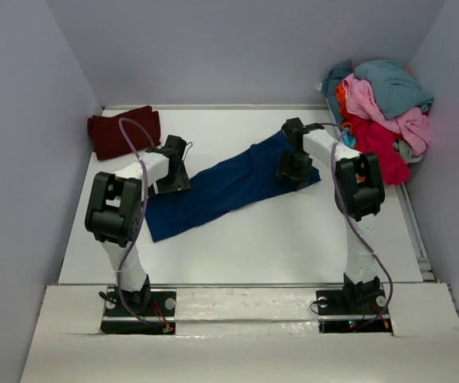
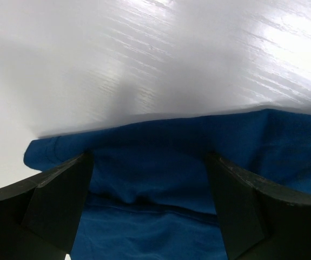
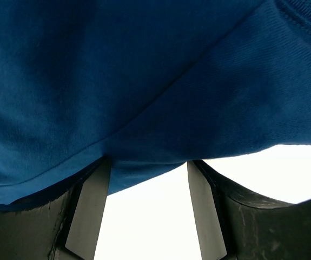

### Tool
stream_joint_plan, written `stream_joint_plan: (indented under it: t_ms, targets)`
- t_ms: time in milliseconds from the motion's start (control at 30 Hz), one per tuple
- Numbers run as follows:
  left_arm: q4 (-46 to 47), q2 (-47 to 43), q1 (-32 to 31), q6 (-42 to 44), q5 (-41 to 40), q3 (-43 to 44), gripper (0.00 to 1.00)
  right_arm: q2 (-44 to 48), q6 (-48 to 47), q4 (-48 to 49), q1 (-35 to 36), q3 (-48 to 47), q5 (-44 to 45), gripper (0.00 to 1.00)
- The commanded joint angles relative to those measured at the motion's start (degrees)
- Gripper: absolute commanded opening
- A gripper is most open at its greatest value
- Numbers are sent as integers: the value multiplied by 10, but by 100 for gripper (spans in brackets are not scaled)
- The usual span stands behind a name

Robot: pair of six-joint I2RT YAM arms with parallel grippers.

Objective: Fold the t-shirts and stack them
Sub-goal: Rotate the tshirt 90 degrees

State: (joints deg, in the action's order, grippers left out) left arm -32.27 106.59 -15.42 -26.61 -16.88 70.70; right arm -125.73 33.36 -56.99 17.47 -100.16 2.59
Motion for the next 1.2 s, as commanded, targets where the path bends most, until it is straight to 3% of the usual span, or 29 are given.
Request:
stream_joint_plan:
  t_ms: [0, 67, 167, 233, 300, 400, 600, 633, 667, 933, 1167]
  targets:
    - [-15, -1, -4, 2, 52, -53, 99, -33, 10, 2, -15, -33, -1, 64]
    - [-8, -3, -4, -1, 52, -64, 99, -35, 12, 3, -20, -43, 3, 64]
    - [6, -2, -4, -4, 69, -75, 90, -37, 12, 0, -20, -60, 14, 60]
    - [9, -2, -4, -4, 70, -79, 82, -38, 10, -2, -20, -66, 16, 49]
    - [12, -2, -4, -2, 69, -79, 70, -33, 8, -1, -20, -63, 18, 43]
    - [11, 1, -4, 0, 68, -74, 62, -23, 9, 1, -20, -50, 28, 36]
    - [10, 2, -4, 1, 75, -73, 27, -33, 4, -15, -20, -62, 47, 35]
    - [8, 1, -4, 1, 76, -75, 13, -33, 5, -17, -20, -65, 51, 35]
    - [7, -1, -4, 0, 77, -76, 7, -31, 6, -17, -20, -65, 51, 35]
    - [4, -25, -4, -2, 92, -107, 6, -59, -1, -44, -25, -115, 71, 36]
    - [2, -74, -4, -9, 113, -168, 6, -129, -20, -95, -43, -251, 80, 37]
